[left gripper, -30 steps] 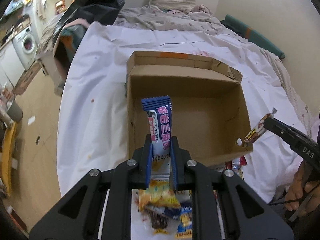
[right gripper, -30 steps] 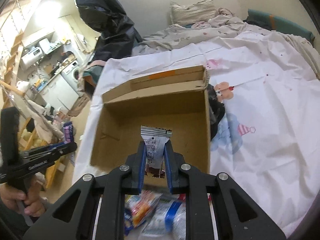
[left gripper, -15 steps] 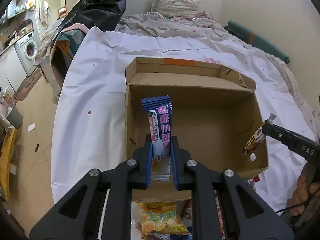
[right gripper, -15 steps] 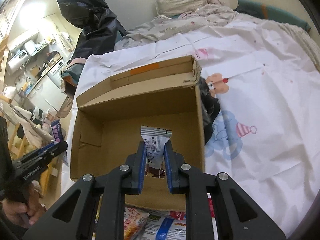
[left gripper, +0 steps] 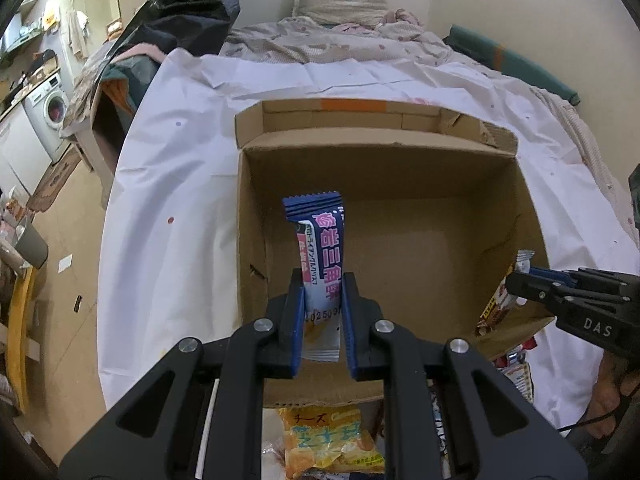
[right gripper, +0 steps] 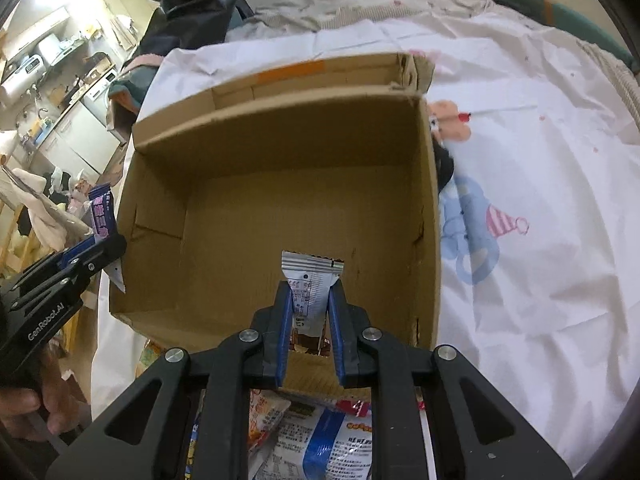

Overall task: Organize snacks
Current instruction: 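Open both grippers to drop the snacks into the box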

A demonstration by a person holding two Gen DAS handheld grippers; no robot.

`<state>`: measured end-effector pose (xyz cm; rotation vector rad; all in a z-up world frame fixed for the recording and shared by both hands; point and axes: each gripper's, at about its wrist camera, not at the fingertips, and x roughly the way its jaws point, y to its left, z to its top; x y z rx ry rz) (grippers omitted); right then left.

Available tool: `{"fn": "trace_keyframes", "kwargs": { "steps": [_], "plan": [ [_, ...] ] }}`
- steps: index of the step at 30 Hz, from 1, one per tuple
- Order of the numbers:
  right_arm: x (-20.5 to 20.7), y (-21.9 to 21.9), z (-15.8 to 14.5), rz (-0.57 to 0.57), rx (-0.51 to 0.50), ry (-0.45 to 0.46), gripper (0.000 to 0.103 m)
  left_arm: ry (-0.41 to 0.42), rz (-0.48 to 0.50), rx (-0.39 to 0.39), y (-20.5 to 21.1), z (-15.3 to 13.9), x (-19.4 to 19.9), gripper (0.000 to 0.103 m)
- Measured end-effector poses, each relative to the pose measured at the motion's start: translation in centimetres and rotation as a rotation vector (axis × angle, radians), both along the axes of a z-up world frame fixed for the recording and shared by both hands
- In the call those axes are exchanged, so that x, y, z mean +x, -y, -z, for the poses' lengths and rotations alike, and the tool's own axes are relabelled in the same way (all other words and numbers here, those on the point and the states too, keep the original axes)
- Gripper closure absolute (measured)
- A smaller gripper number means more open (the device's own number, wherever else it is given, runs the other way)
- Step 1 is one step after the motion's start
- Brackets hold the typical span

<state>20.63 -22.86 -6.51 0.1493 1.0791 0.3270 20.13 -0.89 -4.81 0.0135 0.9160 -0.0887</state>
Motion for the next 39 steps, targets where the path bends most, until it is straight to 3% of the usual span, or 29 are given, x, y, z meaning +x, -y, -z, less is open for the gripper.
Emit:
{"fn": "trace_keyframes", "kwargs": {
  "steps": [5,6,9,14,15,18,19,31,36,39],
  "plan": [
    [0.1,0.1,0.0,0.007,0.008,-0.007,0.084,-0.003,-0.007,-0.003,-0.2,0.1,-0.1,0.087],
    [0.1,0.2,0.0,0.009,0.010,-0.008,0.083,-0.005,-0.006,-0.002,-0.1,0.1,-0.2,0.082],
    [0.2,0.3,0.1,0.018,-0.003,-0.011,0.081,-0.011,0.004,-0.028,0.0,0.1,-0.4,0.053],
    [0.5,0.5,-0.1,0.041,0.006,-0.003,0.078,0.024,0.004,-0.027,0.2,-0.7,-0.9,0.027],
    [0.5,0.7,-0.1,0.049,0.011,0.001,0.070,0.029,0.001,-0.030,0.2,-0.8,-1.0,0.023],
    [0.3,1.3,-0.8,0.084,0.035,0.047,0.021,0.037,-0.003,-0.050,0.0,-1.0,-1.1,0.022],
    [0.2,1.4,-1.1,0.095,0.034,0.072,0.015,0.034,-0.004,-0.053,-0.1,-1.1,-1.0,0.022],
    [-0.1,1.3,-2.1,0.089,0.041,0.130,0.014,0.069,-0.001,-0.042,0.2,-1.5,-1.6,0.022],
    [-0.8,1.6,-3.6,0.105,0.060,0.205,0.014,0.142,-0.034,-0.027,-0.4,-2.7,-2.3,0.022],
    [-0.9,1.7,-3.9,0.106,0.076,0.191,0.009,0.177,-0.062,-0.023,-0.9,-3.4,-2.6,0.018]
  ]
}}
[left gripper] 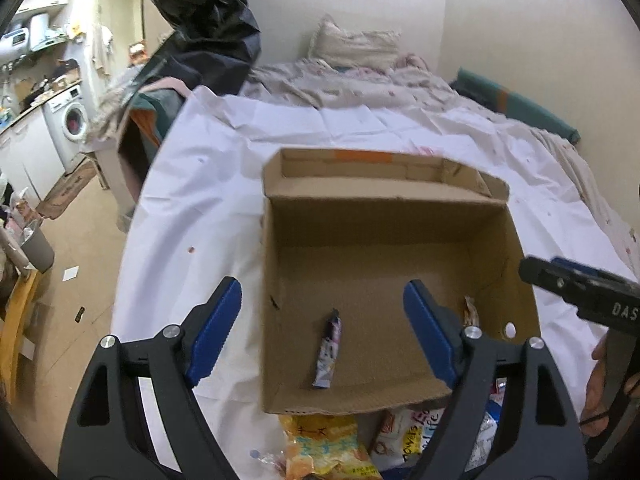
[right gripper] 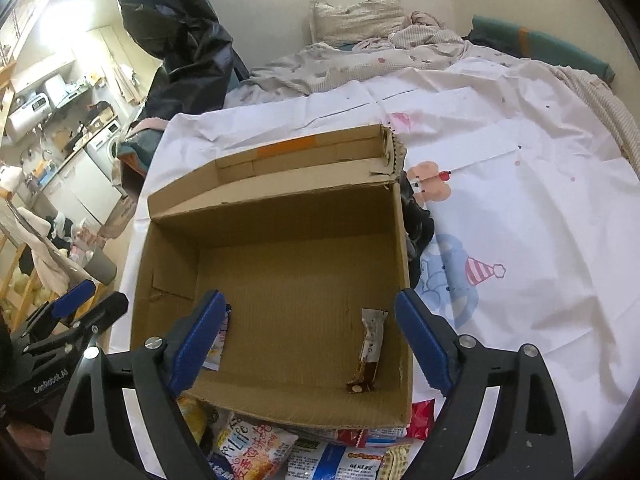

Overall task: Organize snacks
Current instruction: 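Open both grippers to drop the snacks into the box, then move both grippers back toward the snack pile, then grasp the yellow Cheese chips bag with the left gripper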

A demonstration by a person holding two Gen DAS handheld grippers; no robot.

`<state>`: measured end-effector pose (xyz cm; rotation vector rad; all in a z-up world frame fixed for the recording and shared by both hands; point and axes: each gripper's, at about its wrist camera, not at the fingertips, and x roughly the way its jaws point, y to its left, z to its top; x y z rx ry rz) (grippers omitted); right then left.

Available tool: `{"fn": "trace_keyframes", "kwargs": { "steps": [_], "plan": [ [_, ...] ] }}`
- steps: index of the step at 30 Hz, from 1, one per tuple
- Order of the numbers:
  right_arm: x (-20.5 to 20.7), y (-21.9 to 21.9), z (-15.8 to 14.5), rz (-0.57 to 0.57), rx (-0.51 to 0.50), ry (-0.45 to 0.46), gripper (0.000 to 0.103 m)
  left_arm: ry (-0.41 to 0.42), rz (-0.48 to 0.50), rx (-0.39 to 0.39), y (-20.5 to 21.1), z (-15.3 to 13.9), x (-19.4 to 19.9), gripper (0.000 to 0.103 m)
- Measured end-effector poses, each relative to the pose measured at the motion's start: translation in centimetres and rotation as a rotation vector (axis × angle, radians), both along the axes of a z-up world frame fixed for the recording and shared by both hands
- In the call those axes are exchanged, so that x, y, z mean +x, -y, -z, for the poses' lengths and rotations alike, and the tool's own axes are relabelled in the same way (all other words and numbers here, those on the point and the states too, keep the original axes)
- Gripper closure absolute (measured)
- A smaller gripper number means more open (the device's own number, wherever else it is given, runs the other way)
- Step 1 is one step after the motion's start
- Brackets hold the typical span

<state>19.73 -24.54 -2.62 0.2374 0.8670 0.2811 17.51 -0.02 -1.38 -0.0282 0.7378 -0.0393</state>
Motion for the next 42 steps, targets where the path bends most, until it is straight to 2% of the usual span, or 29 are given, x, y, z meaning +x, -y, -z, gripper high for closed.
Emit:
{"fn": "trace_keyframes", "kwargs": {
  "steps": [1,3,7,11,17,21,26,30,35,40,42],
  "plan": [
    [-0.1,0.0,0.0,0.000,0.003,-0.002,0.008,0.006,-0.007,-0.012,-0.2,-0.2,-0.2,0.011],
    [-0.7,-0.2,-0.3,0.002,-0.005,0.009,0.008,0.007,-0.005,-0.021,-0.3,-0.3,-0.4,0.006],
    [-2.1,-0.5,-1.1,0.002,-0.052,0.049,0.007,-0.005,0.028,-0.026,-0.1,-0.6,-1.2,0.005],
    [-3.4,-1.0,-1.5,-0.015,-0.084,0.036,0.007,-0.034,0.020,-0.034,-0.3,-0.9,-1.9,0.005],
    [-6.8,0.1,-1.5,-0.005,-0.069,0.020,0.007,-0.063,0.030,-0.004,-0.8,-1.3,-4.3,0.005],
    [-9.7,1.5,-0.8,0.041,-0.049,-0.017,0.007,-0.087,0.021,-0.059,-1.6,-1.5,-6.1,0.005],
    [-11.1,2.7,-0.5,0.061,-0.015,-0.035,0.007,-0.112,-0.012,-0.041,-1.9,-0.9,-8.0,0.005],
    [-11.6,3.0,0.1,0.065,-0.015,-0.046,0.007,-0.153,-0.064,-0.073,-3.1,0.3,-8.6,0.005],
    [-11.3,3.5,1.8,0.070,-0.013,-0.099,0.007,-0.257,-0.110,-0.110,-4.2,2.5,-7.7,0.005],
    [-10.5,4.7,3.6,0.113,0.023,-0.193,0.007,-0.365,-0.141,-0.136,-4.6,4.8,-6.5,0.005],
    [-10.4,4.9,3.9,0.126,0.037,-0.206,0.007,-0.450,-0.149,-0.162,-4.8,6.5,-5.2,0.005]
  ]
}}
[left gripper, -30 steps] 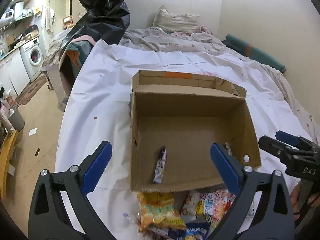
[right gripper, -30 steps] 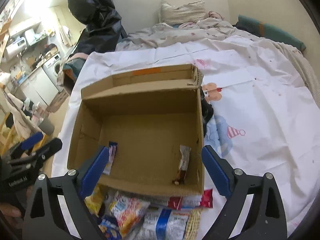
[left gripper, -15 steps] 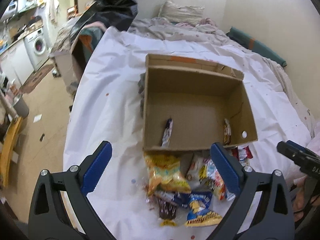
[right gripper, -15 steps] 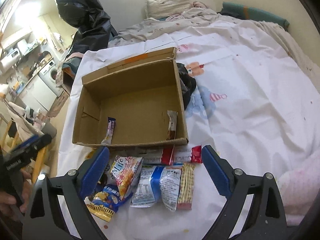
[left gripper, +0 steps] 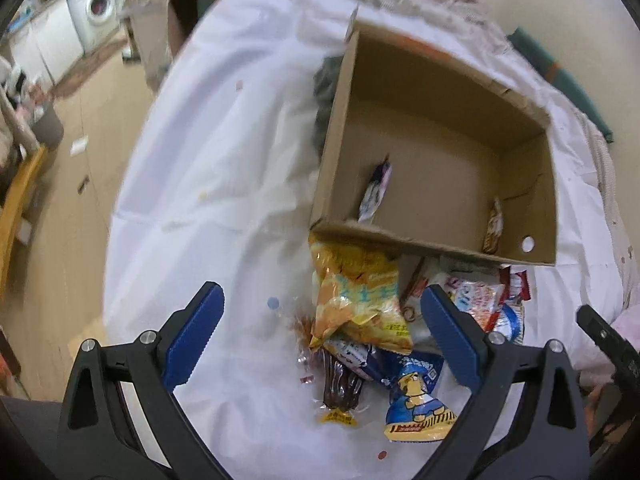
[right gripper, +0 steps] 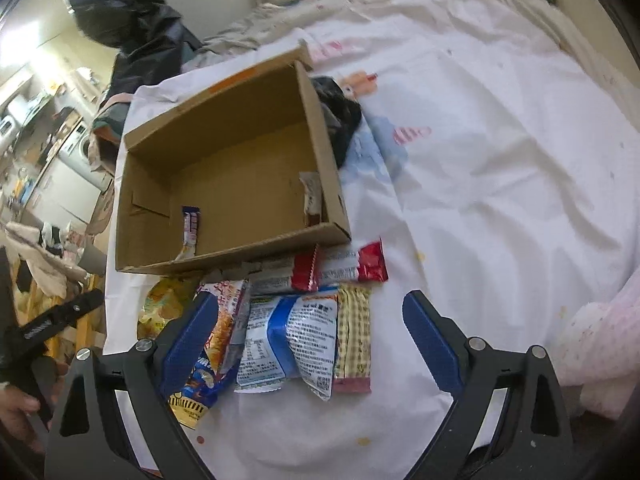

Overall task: Organize snacks
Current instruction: 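Grasp the yellow Cheese chips bag with the left gripper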

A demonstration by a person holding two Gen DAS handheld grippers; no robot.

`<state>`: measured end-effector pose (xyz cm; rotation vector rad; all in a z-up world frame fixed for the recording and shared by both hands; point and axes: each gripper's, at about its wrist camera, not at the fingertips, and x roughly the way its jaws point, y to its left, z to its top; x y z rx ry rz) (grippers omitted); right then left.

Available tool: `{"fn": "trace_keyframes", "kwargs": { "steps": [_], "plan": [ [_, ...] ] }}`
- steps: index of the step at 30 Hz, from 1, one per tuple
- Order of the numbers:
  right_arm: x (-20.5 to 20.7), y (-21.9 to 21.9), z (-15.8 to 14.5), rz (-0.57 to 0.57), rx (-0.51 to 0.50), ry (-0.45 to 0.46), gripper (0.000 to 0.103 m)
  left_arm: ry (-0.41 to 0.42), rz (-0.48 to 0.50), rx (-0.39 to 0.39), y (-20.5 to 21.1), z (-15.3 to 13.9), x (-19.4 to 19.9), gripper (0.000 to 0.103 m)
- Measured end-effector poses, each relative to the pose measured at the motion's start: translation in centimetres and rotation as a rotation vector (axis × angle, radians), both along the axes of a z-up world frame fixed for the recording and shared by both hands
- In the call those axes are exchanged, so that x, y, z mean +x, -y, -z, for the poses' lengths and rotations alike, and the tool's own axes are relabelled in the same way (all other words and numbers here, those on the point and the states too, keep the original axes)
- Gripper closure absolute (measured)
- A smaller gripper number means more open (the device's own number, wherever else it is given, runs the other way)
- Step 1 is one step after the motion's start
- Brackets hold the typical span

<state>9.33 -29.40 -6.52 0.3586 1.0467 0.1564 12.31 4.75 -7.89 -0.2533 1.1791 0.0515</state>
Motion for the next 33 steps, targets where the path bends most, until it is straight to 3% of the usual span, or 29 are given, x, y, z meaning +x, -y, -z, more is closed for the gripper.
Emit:
{"fn": "trace_keyframes", "kwargs": {
  "steps": [4,13,14,15,16,17,21,27,33],
  "plan": [
    [0.2,-0.3,0.2,0.003,0.015,-0.013,0.007,-0.144,0.063,-0.013,1.5,3.3,2.0,0.005],
    [0.1,0.7,-0.2,0.026,0.068,0.002,0.007,-0.251,0.110,-0.002,4.5,7.6,4.5,0.007],
    [0.2,1.0,-0.1,0.034,0.076,-0.004,0.007,-0.250,0.111,-0.003,4.6,7.8,4.6,0.012],
    [0.2,1.2,0.0,0.041,0.086,-0.012,0.007,-0.256,0.118,-0.020,4.7,8.0,4.5,0.036],
    [0.3,1.3,0.1,0.046,0.095,-0.019,0.007,-0.272,0.127,-0.029,4.8,8.2,4.5,0.049],
    [0.3,1.3,0.1,0.047,0.100,-0.020,0.007,-0.279,0.131,-0.044,4.8,8.2,4.3,0.050],
    [0.3,1.1,-0.2,0.038,0.110,-0.010,0.007,-0.249,0.151,-0.065,4.8,6.9,2.8,0.059],
    [0.4,1.6,0.0,0.058,0.136,-0.023,0.007,-0.220,0.168,-0.136,4.1,3.3,-1.6,0.059],
    [0.9,0.7,1.4,0.018,0.142,-0.089,0.011,-0.042,0.191,-0.072,3.7,-1.6,-5.1,0.059]
  ]
}}
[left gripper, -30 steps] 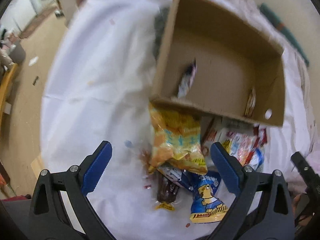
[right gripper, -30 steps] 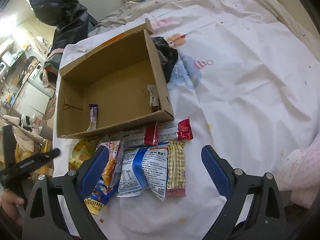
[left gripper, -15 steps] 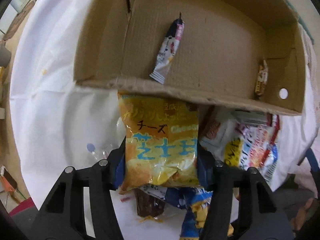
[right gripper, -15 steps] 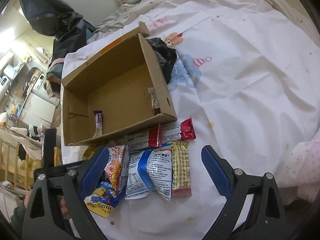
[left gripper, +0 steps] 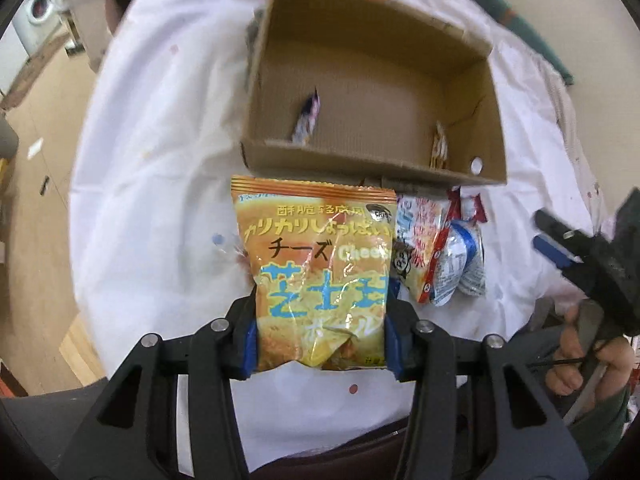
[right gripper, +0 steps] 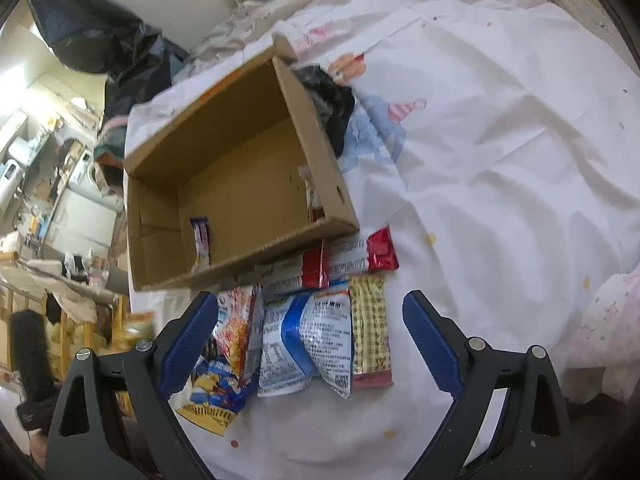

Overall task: Organize snacks
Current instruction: 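Grasp the yellow Cheese chips bag with the left gripper, then grasp the blue-and-white Wangwang bag with the right gripper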

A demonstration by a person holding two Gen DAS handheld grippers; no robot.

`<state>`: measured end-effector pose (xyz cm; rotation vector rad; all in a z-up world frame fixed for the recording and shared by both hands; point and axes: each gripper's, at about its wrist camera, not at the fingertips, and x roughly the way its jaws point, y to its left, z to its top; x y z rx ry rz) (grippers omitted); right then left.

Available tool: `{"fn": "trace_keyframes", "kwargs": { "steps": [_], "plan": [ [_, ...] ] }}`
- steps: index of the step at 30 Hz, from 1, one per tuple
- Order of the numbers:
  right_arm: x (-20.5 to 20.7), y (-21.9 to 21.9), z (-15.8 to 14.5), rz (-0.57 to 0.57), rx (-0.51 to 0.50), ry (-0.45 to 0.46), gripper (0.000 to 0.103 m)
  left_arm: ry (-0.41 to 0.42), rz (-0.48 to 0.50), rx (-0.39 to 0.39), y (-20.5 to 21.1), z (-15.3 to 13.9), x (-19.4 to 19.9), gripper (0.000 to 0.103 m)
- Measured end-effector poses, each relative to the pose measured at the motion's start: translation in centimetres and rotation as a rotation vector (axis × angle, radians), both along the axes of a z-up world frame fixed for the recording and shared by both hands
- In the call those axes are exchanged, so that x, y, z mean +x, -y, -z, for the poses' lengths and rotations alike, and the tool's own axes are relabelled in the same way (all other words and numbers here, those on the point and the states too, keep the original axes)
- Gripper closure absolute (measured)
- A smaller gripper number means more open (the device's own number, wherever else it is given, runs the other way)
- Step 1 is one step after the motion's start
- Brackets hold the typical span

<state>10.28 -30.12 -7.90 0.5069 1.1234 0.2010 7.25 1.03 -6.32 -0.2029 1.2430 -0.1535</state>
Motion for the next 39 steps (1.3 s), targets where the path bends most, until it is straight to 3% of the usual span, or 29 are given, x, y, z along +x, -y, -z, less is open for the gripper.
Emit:
{"fn": "trace_keyframes", "kwargs": {
  "steps": [1,3,4,6,11,15,17,22,23,25,32,37,39],
  "plan": [
    [0.2,-0.4,0.6,-0.025,0.024,-0.032,0.025,0.021,-0.011,0.002,-0.7,0.1,0.3,0.059],
    [0.6,-1.1,1.9,-0.061,0.097,-0.099,0.036,0.079,-0.062,0.002,-1.6,0.1,0.4,0.059],
    [0.7,-1.4,2.5,-0.071,0.120,-0.131,0.036,0.082,-0.093,0.016,-1.9,0.5,0.4,0.059],
    [1.1,-2.3,3.4,-0.083,0.073,-0.171,0.036,0.079,-0.121,-0.007,-2.6,0.6,0.6,0.059],
    [2.0,-4.9,4.7,-0.120,-0.086,-0.227,0.035,0.128,-0.112,0.000,-1.9,-0.7,0.6,0.059],
    [2.5,-6.6,5.5,-0.155,-0.168,-0.248,0.027,0.124,-0.097,-0.013,-1.7,-1.0,0.4,0.059],
    [2.8,-7.2,6.4,-0.162,-0.185,-0.265,0.023,0.118,-0.093,-0.016,-1.7,-1.0,0.4,0.059],
    [3.1,-8.1,8.7,-0.178,-0.148,-0.327,0.022,0.110,-0.095,-0.003,-1.6,-0.7,0.6,0.059],
    [3.1,-8.0,8.7,-0.173,-0.142,-0.327,0.023,0.109,-0.097,0.005,-1.6,-0.6,0.6,0.059],
    [3.0,-7.9,8.3,-0.182,-0.117,-0.314,0.038,0.103,-0.104,0.016,-1.7,-0.4,0.7,0.059],
    [0.4,-5.7,6.7,-0.200,-0.033,-0.281,0.040,0.090,-0.120,0.023,-1.9,0.2,0.6,0.059],
    [-1.9,-3.4,4.5,-0.178,0.036,-0.183,0.040,0.064,-0.131,0.021,-1.7,0.9,0.6,0.059],
    [-2.4,-2.6,3.0,-0.156,0.043,-0.095,0.040,0.078,-0.131,0.029,-1.3,0.7,0.7,0.059]
  ]
}}
